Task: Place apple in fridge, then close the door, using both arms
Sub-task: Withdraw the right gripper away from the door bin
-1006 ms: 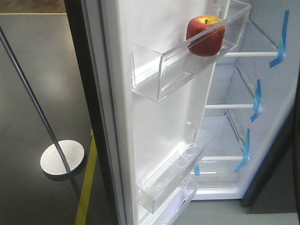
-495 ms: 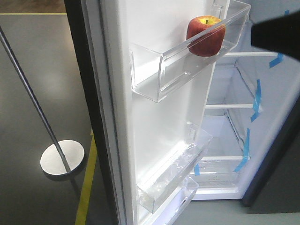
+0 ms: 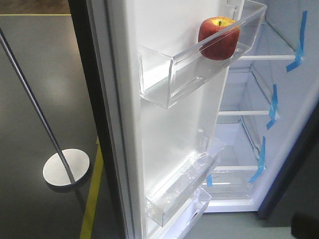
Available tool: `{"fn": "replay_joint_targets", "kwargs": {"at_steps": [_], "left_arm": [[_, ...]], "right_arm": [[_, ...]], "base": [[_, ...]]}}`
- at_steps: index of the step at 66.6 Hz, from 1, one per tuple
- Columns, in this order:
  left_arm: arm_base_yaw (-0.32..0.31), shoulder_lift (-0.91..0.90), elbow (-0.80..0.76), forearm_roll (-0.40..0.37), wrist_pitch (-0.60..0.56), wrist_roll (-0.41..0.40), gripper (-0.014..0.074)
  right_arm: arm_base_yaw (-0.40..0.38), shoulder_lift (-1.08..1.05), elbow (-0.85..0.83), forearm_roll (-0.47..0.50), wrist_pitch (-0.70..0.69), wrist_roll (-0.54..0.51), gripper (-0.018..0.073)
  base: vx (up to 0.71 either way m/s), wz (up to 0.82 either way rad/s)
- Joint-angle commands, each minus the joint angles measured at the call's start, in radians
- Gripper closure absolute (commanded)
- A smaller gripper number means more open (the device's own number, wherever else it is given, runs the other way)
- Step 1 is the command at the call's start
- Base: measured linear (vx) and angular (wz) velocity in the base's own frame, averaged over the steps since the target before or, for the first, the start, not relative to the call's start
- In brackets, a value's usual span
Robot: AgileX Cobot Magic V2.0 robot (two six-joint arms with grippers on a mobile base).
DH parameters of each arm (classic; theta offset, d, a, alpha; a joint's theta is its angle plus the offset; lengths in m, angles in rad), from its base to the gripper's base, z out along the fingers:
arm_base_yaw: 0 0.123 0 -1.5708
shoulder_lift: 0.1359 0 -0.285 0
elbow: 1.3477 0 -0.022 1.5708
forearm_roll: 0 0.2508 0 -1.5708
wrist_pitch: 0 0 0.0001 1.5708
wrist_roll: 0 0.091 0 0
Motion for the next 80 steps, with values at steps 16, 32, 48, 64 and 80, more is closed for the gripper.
{"fn": "replay_joint_targets", "kwargs": {"at_steps": [16, 32, 48, 64, 80], "left_arm": [[0.004, -0.014, 0.011, 0.0, -0.07, -0.005, 0.0603], [0.004, -0.014, 0.011, 0.0, -0.077, -0.001, 0.0603], [0.004, -0.014, 0.006, 0.0, -0.074, -0.001, 0.0603], [0.004, -0.014, 0.006, 0.0, -0.075, -0.001, 0.0603], [0.006, -0.014, 0.006, 0.0, -0.106, -0.066, 0.0603]], "right_arm": [[-0.005, -0.236, 0.168, 0.034, -0.015, 0.034, -0.0013], [-0.005, -0.349, 0.233, 0.036, 0.04, 0.074, -0.0013], [-0.005, -0.424, 0.237, 0.032, 0.119, 0.085, -0.0013], [-0.005, -0.429, 0.237, 0.021, 0.175, 0.085, 0.0005], [-0.005, -0.429, 0.237, 0.025, 0.175, 0.087, 0.0027]], "base": [[0.0, 0.0], [0.0, 0.0], [0.0, 0.0], [0.0, 0.0], [0.0, 0.0]]}}
